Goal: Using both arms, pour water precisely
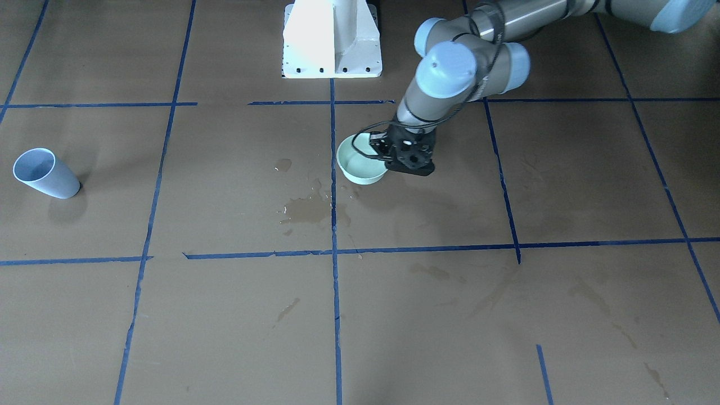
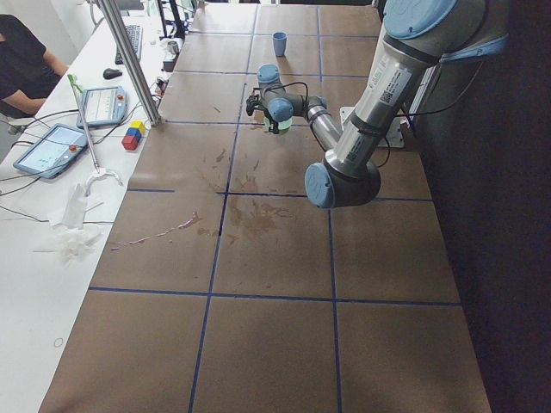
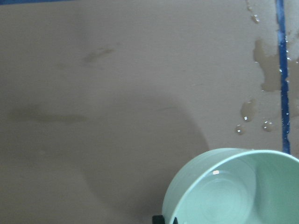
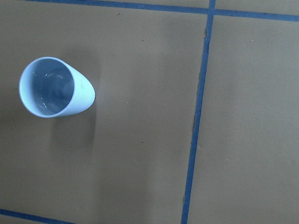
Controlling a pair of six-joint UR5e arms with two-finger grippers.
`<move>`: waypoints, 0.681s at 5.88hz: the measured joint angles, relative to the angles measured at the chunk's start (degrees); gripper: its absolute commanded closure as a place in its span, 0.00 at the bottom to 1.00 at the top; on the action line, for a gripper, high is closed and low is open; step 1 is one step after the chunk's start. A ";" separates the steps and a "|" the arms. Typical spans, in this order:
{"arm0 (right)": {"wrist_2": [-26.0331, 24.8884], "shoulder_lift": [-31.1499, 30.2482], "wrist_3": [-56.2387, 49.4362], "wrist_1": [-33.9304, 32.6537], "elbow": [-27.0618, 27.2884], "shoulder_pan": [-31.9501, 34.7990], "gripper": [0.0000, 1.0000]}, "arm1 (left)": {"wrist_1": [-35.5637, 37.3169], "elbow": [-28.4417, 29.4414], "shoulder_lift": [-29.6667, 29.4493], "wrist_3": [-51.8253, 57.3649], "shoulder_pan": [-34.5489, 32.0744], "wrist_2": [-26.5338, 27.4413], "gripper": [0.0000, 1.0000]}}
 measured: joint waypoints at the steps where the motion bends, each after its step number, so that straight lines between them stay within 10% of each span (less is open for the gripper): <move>1: 0.00 0.00 0.00 0.00 0.00 0.00 0.00 | 0.01 3.77 -3.42 -1.73 0.52 0.77 0.98; 4: 0.06 0.00 0.00 0.07 0.00 0.00 0.00 | -0.48 6.74 -5.45 -4.36 2.33 4.21 0.95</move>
